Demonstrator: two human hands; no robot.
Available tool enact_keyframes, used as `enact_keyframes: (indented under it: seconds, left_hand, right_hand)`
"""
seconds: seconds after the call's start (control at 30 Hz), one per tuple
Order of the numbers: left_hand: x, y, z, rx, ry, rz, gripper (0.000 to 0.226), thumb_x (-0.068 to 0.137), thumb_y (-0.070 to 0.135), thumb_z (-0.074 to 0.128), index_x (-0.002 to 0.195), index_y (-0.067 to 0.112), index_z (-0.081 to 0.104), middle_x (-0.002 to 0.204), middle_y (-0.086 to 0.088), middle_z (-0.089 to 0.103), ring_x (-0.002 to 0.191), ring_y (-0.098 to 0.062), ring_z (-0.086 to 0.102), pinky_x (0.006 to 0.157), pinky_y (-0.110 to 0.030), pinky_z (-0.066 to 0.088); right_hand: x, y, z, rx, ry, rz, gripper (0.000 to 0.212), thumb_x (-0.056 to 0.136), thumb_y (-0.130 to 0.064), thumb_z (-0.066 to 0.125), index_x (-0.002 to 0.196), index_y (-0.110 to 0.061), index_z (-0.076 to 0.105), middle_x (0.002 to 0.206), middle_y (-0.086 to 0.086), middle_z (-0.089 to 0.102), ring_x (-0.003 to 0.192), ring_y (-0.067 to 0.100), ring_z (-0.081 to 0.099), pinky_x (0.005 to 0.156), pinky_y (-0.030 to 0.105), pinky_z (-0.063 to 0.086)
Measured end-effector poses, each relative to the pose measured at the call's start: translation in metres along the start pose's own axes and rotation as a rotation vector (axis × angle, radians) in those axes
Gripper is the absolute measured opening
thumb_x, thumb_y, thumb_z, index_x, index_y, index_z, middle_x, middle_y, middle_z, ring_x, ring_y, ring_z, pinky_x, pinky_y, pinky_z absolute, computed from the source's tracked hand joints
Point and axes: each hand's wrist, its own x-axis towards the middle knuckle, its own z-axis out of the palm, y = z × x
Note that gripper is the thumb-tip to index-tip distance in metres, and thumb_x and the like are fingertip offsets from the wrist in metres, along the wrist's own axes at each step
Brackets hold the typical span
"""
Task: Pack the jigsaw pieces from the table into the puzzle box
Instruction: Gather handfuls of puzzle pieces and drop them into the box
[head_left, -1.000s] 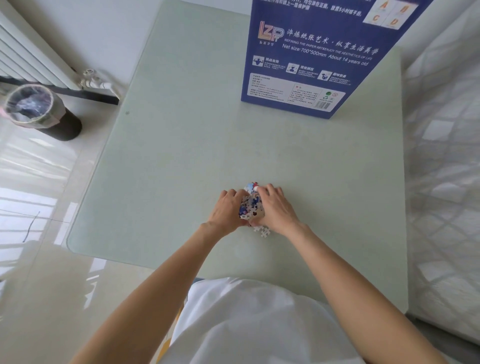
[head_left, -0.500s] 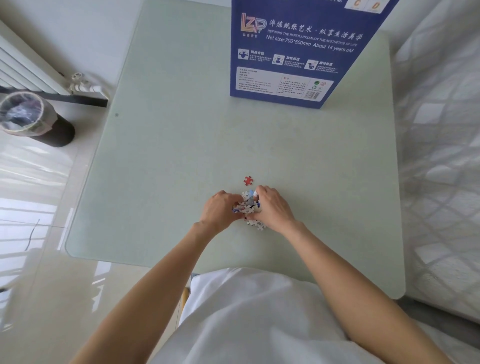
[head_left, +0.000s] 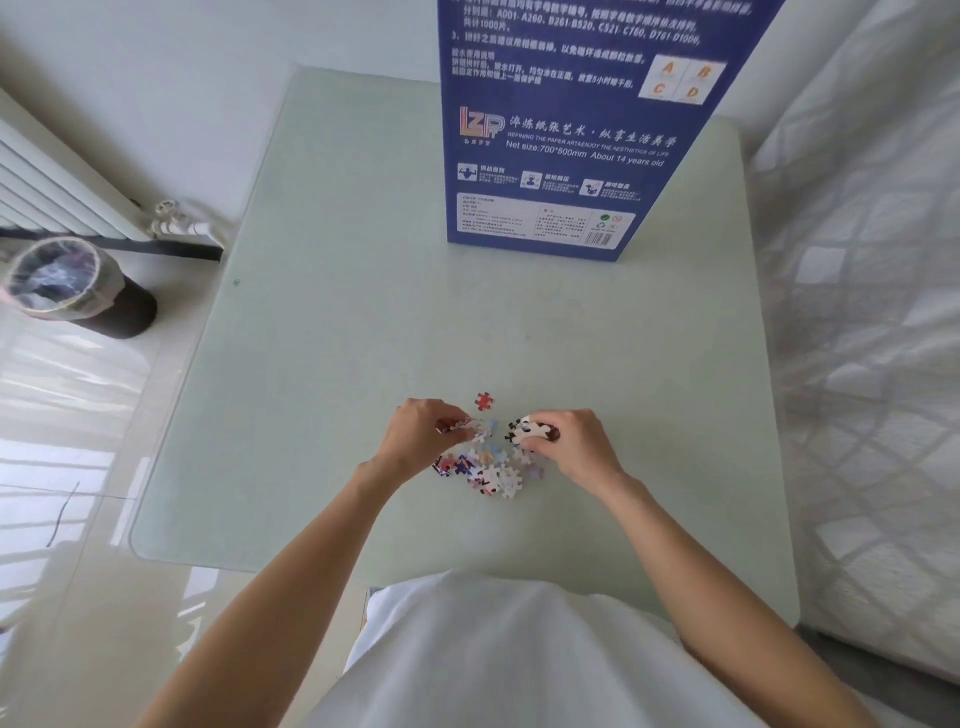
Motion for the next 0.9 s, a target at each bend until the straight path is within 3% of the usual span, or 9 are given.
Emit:
enact_keyframes:
  seconds: [0.07,0.2,0.33,0.47,0.6,0.67,0.77,0.9]
  left_hand:
    - [0.004,0.013,-0.016,0.061,0.043,0.106,0.016,0.079,0.029,0.072,0.091,0.019,0.075,0.084,0.000,0.071,0.071,-0.013,0.063,0.067,-0.024,0.047]
    - [0.023,0.067,-0.079,0.122,0.243,0.388,0.010,0.079,0.030,0.072,0.088,0.025,0.075,0.075,0.008,0.067,0.057,-0.008,0.056,0.056,-0.023,0.045]
    - [0.054,0.136,-0.158,0.148,0.489,0.617,0.015,0.077,0.029,0.071,0.088,0.020,0.074,0.075,0.005,0.068,0.056,-0.009,0.057,0.054,-0.025,0.049]
    - [0.084,0.189,-0.216,0.142,0.608,0.679,0.018,0.077,0.029,0.072,0.089,0.016,0.074,0.077,0.002,0.071,0.060,-0.008,0.059,0.059,-0.028,0.054]
    - [0.112,0.224,-0.248,0.064,0.681,0.663,0.019,0.075,0.028,0.075,0.092,0.020,0.071,0.076,0.011,0.066,0.063,-0.004,0.058,0.066,-0.019,0.049]
    - [0.129,0.240,-0.261,0.057,0.707,0.658,0.023,0.075,0.029,0.074,0.095,0.021,0.066,0.078,0.016,0.063,0.066,-0.004,0.059,0.068,-0.022,0.049]
    - [0.157,0.257,-0.275,0.216,0.708,0.644,0.021,0.081,0.028,0.067,0.100,0.022,0.064,0.088,0.007,0.070,0.077,-0.016,0.064,0.071,-0.034,0.051]
    - [0.181,0.270,-0.281,0.459,0.620,0.614,0.018,0.085,0.031,0.063,0.102,0.026,0.067,0.090,0.001,0.071,0.085,-0.024,0.064,0.068,-0.032,0.047]
  right_hand:
    - [0.001,-0.008,-0.021,0.026,-0.032,0.004,0.014,0.075,-0.021,0.075,0.084,-0.011,0.071,0.057,0.005,0.059,0.057,0.018,0.042,0.059,0.028,0.035]
    - [0.013,-0.055,-0.098,0.165,-0.025,-0.099,0.012,0.076,-0.015,0.075,0.086,-0.016,0.069,0.070,-0.001,0.071,0.061,0.004,0.066,0.067,0.020,0.049]
    - [0.035,-0.120,-0.190,0.291,0.190,-0.321,0.028,0.075,-0.008,0.074,0.100,-0.017,0.066,0.087,0.002,0.070,0.072,0.003,0.068,0.069,0.013,0.051]
    - [0.081,-0.172,-0.260,0.080,0.487,-0.528,0.034,0.079,-0.018,0.072,0.111,-0.022,0.062,0.098,-0.006,0.067,0.085,0.006,0.065,0.076,0.017,0.052]
    - [0.134,-0.194,-0.296,-0.158,0.700,-0.597,0.020,0.084,-0.018,0.065,0.104,-0.013,0.064,0.091,-0.001,0.069,0.077,0.008,0.058,0.064,0.016,0.039]
    - [0.154,-0.195,-0.303,-0.295,0.711,-0.588,0.019,0.088,-0.017,0.061,0.106,-0.012,0.064,0.095,0.006,0.070,0.082,0.017,0.061,0.067,0.020,0.035]
    - [0.172,-0.193,-0.304,-0.428,0.675,-0.532,0.022,0.093,-0.021,0.055,0.113,-0.014,0.060,0.103,0.010,0.068,0.092,0.027,0.063,0.070,0.025,0.039]
    - [0.179,-0.192,-0.306,-0.487,0.594,-0.496,0.024,0.097,-0.023,0.046,0.116,-0.014,0.057,0.094,0.008,0.068,0.070,0.021,0.057,0.056,0.024,0.035]
